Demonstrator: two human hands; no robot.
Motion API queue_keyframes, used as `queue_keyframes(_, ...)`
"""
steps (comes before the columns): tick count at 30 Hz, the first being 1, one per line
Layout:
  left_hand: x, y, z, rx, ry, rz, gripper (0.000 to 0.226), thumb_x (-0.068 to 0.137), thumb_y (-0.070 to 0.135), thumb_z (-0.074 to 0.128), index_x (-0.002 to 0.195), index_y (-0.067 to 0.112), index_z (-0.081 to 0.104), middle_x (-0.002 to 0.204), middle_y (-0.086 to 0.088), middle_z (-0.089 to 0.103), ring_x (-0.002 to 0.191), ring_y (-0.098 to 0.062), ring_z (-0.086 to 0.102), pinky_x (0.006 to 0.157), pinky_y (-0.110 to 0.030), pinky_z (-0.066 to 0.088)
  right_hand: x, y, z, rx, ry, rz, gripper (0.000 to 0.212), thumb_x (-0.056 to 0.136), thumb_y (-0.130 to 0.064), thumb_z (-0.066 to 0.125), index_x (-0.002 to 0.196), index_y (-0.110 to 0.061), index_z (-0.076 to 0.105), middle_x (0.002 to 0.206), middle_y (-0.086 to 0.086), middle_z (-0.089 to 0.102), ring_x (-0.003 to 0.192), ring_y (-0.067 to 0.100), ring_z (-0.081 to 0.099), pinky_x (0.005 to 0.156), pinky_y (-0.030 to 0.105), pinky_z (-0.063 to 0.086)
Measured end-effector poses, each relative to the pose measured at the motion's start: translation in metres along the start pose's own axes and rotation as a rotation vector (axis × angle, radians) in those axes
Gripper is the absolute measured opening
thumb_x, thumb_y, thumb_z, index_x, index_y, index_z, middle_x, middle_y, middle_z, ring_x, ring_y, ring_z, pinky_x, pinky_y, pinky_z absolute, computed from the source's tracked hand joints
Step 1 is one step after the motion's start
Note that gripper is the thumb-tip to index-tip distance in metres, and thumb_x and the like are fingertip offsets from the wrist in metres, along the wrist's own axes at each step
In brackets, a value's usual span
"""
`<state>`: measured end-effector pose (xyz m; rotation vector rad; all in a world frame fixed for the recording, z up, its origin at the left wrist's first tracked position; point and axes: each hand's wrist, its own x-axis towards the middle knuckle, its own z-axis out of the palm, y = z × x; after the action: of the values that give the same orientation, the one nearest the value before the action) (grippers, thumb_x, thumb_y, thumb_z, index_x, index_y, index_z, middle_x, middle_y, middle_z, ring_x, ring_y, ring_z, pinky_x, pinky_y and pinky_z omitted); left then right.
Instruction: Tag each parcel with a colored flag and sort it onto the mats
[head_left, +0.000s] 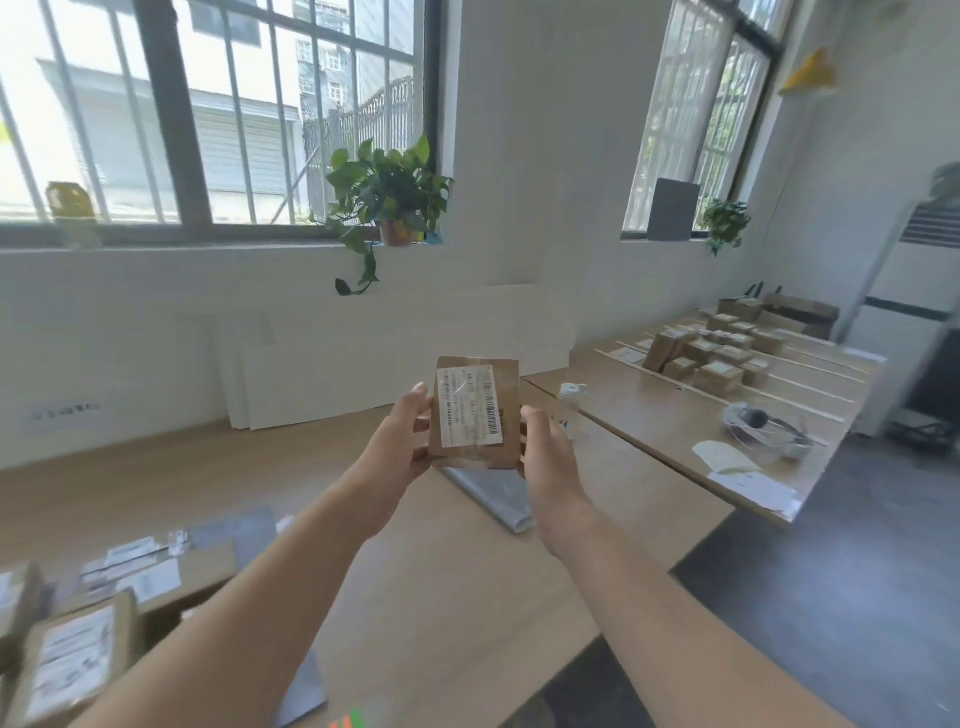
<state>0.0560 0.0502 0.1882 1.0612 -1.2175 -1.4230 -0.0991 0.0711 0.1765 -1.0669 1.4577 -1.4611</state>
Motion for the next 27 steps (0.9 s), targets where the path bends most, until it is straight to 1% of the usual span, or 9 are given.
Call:
queue_keyframes(3,-0.027,-0.005,0.011,0.021,0.006,-0.01,0.037,0.105,0.05,0.034,0.112,0.03,0.065,0.114,0.0,0.063,0.098,-0.023,0.064,0.09,-0.027,0.048,-0.02,0.01,-0.015,0.023,0.006,0.011,0.045,0.094,-0.048,0.041,0.103,-0.017,0.072,0.1,-0.001,0.078,0.106,0.023,0.07,0.098,0.042,0.05)
queue_keyframes(7,-0.062,-0.005,-0.003,0.039,0.067,-0.015,0.039,0.104,0.052,0.035,0.113,0.029,0.066,0.116,-0.002,0.063,0.099,-0.024,0.061,0.094,-0.029,0.048,-0.047,0.016,-0.006,0.024,-0.05,0.019,0.054,0.083,-0.06,0.042,0.107,-0.022,0.072,0.106,-0.002,0.077,0.109,0.022,0.068,0.105,0.049,0.049)
queue_keyframes(9,-0.079,0.0,-0.016,0.039,0.1,-0.012,0.041,0.103,0.055,0.037,0.117,0.028,0.066,0.123,-0.005,0.061,0.104,-0.027,0.062,0.101,-0.033,0.048,-0.062,0.012,0.006,0.029,-0.089,0.019,0.054,0.083,-0.058,0.042,0.109,-0.021,0.072,0.107,-0.002,0.077,0.11,0.021,0.068,0.104,0.048,0.049)
queue_keyframes(12,-0.102,0.007,-0.042,0.025,0.148,0.012,0.039,0.103,0.053,0.037,0.113,0.029,0.066,0.119,-0.004,0.062,0.102,-0.027,0.063,0.107,-0.038,0.047,-0.083,0.001,0.03,0.023,-0.12,-0.013,0.043,0.094,-0.046,0.04,0.104,-0.017,0.071,0.102,0.001,0.077,0.105,0.022,0.069,0.093,0.04,0.053)
queue_keyframes(16,-0.136,0.019,-0.087,0.013,0.212,0.05,0.035,0.105,0.05,0.035,0.105,0.032,0.065,0.112,-0.001,0.064,0.099,-0.025,0.064,0.102,-0.035,0.047,-0.11,-0.009,0.076,0.023,-0.193,-0.067,0.037,0.1,-0.036,0.04,0.102,-0.015,0.071,0.098,0.0,0.077,0.095,0.018,0.069,0.081,0.032,0.05)
queue_keyframes(19,-0.164,0.022,-0.131,0.02,0.259,0.057,0.037,0.105,0.05,0.035,0.111,0.028,0.064,0.118,-0.005,0.064,0.101,-0.026,0.065,0.1,-0.034,0.047,-0.134,-0.006,0.117,0.041,-0.247,-0.088,0.034,0.102,-0.032,0.04,0.096,-0.016,0.07,0.088,-0.005,0.076,0.081,0.01,0.067,0.072,0.025,0.048)
queue_keyframes(22,-0.195,0.017,-0.183,0.044,0.304,0.04,0.04,0.104,0.049,0.035,0.115,0.024,0.064,0.118,-0.006,0.066,0.1,-0.025,0.066,0.101,-0.035,0.048,-0.163,0.009,0.165,0.053,-0.335,-0.074,0.033,0.102,-0.03,0.037,0.096,-0.016,0.066,0.088,-0.002,0.074,0.072,0.005,0.065,0.059,0.016,0.047)
queue_keyframes(25,-0.229,0.005,-0.238,0.029,0.369,-0.009,0.039,0.104,0.051,0.037,0.11,0.025,0.065,0.111,-0.004,0.067,0.103,-0.029,0.067,0.103,-0.038,0.049,-0.198,0.03,0.218,0.056,-0.395,-0.018,0.031,0.102,-0.03,0.038,0.099,-0.016,0.065,0.088,-0.002,0.073,0.072,0.005,0.064,0.061,0.016,0.047)
queue_keyframes(27,-0.251,-0.005,-0.274,0.021,0.424,-0.045,0.038,0.104,0.05,0.037,0.107,0.025,0.066,0.107,-0.004,0.066,0.095,-0.025,0.067,0.096,-0.033,0.052,-0.222,0.043,0.253,0.047,-0.434,0.025,0.033,0.101,-0.03,0.039,0.099,-0.014,0.067,0.09,0.0,0.075,0.073,0.007,0.066,0.062,0.019,0.047)
